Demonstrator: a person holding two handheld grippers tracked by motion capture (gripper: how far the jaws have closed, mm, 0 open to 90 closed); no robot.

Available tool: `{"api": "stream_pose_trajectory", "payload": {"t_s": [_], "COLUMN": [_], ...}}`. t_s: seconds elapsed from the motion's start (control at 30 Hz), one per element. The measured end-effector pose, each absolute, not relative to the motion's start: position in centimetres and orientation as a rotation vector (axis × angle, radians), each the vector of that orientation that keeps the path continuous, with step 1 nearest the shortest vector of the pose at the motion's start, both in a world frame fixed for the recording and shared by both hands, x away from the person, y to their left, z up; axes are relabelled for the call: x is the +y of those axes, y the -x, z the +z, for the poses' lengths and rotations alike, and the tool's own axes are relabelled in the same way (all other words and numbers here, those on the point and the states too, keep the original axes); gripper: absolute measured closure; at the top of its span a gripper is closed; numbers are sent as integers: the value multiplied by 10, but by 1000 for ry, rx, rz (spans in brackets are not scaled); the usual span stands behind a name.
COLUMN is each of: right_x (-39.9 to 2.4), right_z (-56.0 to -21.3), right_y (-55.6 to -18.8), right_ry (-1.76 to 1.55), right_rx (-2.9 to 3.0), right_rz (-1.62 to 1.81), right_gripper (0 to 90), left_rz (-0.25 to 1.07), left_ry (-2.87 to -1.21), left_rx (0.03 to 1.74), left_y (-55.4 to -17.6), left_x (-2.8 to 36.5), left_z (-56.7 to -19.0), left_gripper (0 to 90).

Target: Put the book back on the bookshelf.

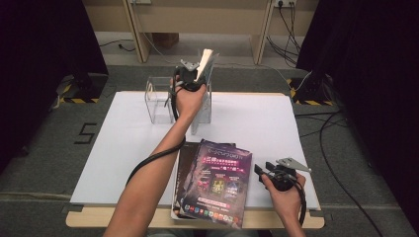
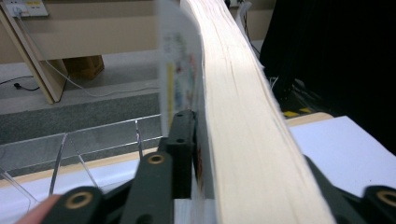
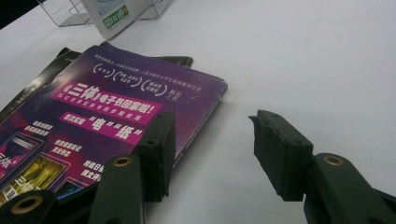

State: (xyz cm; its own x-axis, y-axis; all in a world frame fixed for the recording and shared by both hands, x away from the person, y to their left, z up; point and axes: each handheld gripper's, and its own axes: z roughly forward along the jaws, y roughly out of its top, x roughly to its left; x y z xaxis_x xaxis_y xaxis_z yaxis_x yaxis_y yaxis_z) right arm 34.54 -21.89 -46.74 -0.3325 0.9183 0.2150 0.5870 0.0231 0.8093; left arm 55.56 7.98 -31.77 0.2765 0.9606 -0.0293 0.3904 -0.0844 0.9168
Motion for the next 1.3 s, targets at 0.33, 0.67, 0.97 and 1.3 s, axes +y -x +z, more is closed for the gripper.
{"api": "stream_pose_trajectory", "payload": {"t_s": [0.33, 0.67, 0.97, 1.3], "right_x": [-220, -224, -225, -222], "right_z": [-468, -468, -471, -470], "right_y": [-345, -347, -348, -347], "right_ry": [-1538, -1540, -1545, -1532], "right_rx": [1938, 1921, 1930, 1938], "right_rz": [1224, 1232, 1224, 1225], "right_gripper": [495, 499, 499, 499], "left_rz": [797, 836, 927, 967], "left_ry": [-1608, -1530, -1466, -1470], "left_rx": [1268, 1275, 1237, 1222], "left_y": [-557, -574, -575, -565], "left_x": [82, 98, 88, 89], "left_z": [-319, -312, -315, -331], "left_gripper": [738, 740, 737, 733]}}
